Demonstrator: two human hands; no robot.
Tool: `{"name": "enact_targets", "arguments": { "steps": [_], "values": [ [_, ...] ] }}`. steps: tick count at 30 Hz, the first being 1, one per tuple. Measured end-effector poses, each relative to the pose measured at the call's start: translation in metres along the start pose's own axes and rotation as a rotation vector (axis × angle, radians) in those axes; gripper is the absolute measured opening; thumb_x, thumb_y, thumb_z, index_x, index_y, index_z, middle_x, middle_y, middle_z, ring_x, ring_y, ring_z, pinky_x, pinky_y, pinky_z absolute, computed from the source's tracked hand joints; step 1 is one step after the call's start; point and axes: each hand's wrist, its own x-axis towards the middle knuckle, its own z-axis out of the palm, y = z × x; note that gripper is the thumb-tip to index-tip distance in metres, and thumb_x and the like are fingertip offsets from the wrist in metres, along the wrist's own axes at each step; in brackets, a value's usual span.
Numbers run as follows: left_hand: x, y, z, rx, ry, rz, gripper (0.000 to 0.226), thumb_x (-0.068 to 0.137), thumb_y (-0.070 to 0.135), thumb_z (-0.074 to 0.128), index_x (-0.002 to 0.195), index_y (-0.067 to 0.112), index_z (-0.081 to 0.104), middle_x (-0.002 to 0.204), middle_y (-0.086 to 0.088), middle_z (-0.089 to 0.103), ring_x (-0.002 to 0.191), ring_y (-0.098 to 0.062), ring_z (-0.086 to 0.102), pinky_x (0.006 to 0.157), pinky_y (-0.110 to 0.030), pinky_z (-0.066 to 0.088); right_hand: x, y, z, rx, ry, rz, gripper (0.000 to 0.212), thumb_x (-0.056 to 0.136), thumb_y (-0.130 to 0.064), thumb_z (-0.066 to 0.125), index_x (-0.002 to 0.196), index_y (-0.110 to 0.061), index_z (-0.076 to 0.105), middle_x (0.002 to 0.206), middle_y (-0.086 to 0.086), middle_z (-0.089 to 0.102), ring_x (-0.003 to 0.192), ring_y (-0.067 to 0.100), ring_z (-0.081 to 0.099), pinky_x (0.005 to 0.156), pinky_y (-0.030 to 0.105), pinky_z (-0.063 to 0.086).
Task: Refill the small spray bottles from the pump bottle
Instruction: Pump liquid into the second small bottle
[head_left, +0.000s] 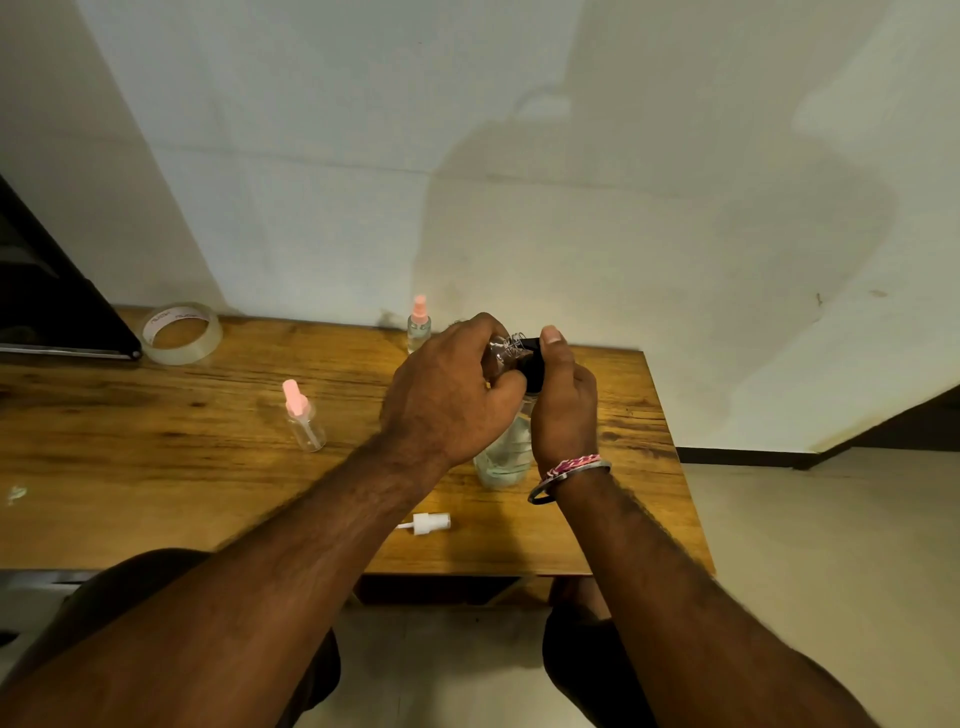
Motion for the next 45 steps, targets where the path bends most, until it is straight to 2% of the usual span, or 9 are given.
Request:
{"name": "enact_targets", "arguments": {
  "steps": [5, 13, 18, 20, 26, 32, 36, 40, 45],
  "values": [
    [0.000, 0.000, 0.000, 0.010, -0.007, -0.007, 0.021, 0.089, 0.029, 0.069, 0.108, 0.024, 0.063, 0.088, 0.010, 0.063, 0.078, -0.009, 0.057, 0.061, -0.027, 0.039, 0.000, 0.000, -0.001, -0.011, 0.004, -0.019, 0.047, 0.102, -0.041, 0.043, 0.084, -0.014, 0.078, 0.075, -0.004, 0.078, 0.076, 0.004, 0.072, 0.066, 0.012, 0.051],
    [0.001, 0.001, -0.002, -0.013, 0.011, 0.001, 0.021, 0.090, 0.031, 0.069, 0.110, 0.025, 0.064, 0.087, 0.012, 0.062, 0.076, -0.008, 0.058, 0.061, -0.026, 0.043, -0.004, -0.009, -0.005, -0.007, -0.083, 0.039, 0.048, 0.102, -0.051, 0.042, 0.084, -0.023, 0.077, 0.082, -0.005, 0.078, 0.082, 0.002, 0.072, 0.071, 0.013, 0.052],
    [0.001, 0.004, -0.002, -0.009, 0.014, 0.007, 0.022, 0.090, 0.031, 0.069, 0.111, 0.024, 0.064, 0.088, 0.011, 0.062, 0.077, -0.009, 0.058, 0.061, -0.026, 0.041, -0.005, -0.013, -0.009, -0.027, -0.148, 0.087, 0.059, 0.094, -0.071, 0.043, 0.094, -0.026, 0.081, 0.099, 0.004, 0.079, 0.103, 0.019, 0.073, 0.095, 0.042, 0.054],
    [0.001, 0.004, -0.002, -0.007, 0.014, 0.009, 0.022, 0.090, 0.032, 0.069, 0.111, 0.025, 0.064, 0.089, 0.011, 0.062, 0.077, -0.010, 0.059, 0.061, -0.026, 0.042, -0.005, -0.016, -0.010, -0.024, -0.154, 0.099, 0.055, 0.091, -0.071, 0.043, 0.090, -0.031, 0.081, 0.099, 0.005, 0.079, 0.103, 0.021, 0.073, 0.100, 0.045, 0.053],
    [0.002, 0.004, -0.003, -0.002, 0.006, -0.004, 0.022, 0.090, 0.032, 0.069, 0.111, 0.026, 0.064, 0.090, 0.010, 0.065, 0.078, -0.012, 0.061, 0.063, -0.029, 0.047, -0.005, -0.017, -0.006, -0.031, -0.116, 0.110, 0.049, 0.091, -0.062, 0.046, 0.079, -0.029, 0.080, 0.087, -0.001, 0.079, 0.087, 0.009, 0.073, 0.082, 0.030, 0.050],
    [0.000, 0.002, -0.002, 0.015, -0.020, -0.024, 0.021, 0.089, 0.031, 0.069, 0.108, 0.025, 0.063, 0.089, 0.009, 0.064, 0.078, -0.013, 0.058, 0.062, -0.027, 0.037, -0.002, -0.012, -0.005, -0.022, -0.065, 0.070, 0.041, 0.106, -0.036, 0.050, 0.076, -0.023, 0.075, 0.070, -0.009, 0.074, 0.071, -0.002, 0.068, 0.065, 0.014, 0.051],
    [0.000, 0.002, -0.002, 0.018, -0.029, -0.026, 0.023, 0.089, 0.030, 0.069, 0.110, 0.024, 0.063, 0.091, 0.008, 0.064, 0.081, -0.014, 0.059, 0.064, -0.029, 0.042, -0.001, -0.013, -0.006, -0.024, -0.074, 0.060, 0.039, 0.096, -0.045, 0.052, 0.074, -0.023, 0.076, 0.071, -0.007, 0.074, 0.072, 0.002, 0.067, 0.065, 0.018, 0.053],
    [-0.001, 0.002, -0.001, 0.006, -0.026, -0.021, 0.022, 0.089, 0.031, 0.068, 0.109, 0.024, 0.063, 0.089, 0.009, 0.064, 0.079, -0.013, 0.059, 0.063, -0.029, 0.045, -0.003, -0.014, -0.007, -0.034, -0.083, 0.071, 0.040, 0.106, -0.035, 0.050, 0.077, -0.023, 0.075, 0.072, -0.011, 0.075, 0.074, -0.002, 0.068, 0.068, 0.016, 0.052],
    [0.000, 0.006, -0.006, -0.015, -0.003, -0.004, 0.021, 0.090, 0.029, 0.068, 0.110, 0.023, 0.064, 0.089, 0.008, 0.064, 0.077, -0.011, 0.059, 0.059, -0.025, 0.038, -0.008, -0.018, -0.005, -0.045, -0.130, 0.067, 0.051, 0.095, -0.062, 0.041, 0.086, -0.027, 0.078, 0.088, -0.004, 0.079, 0.089, 0.005, 0.073, 0.076, 0.016, 0.053]
  ]
}}
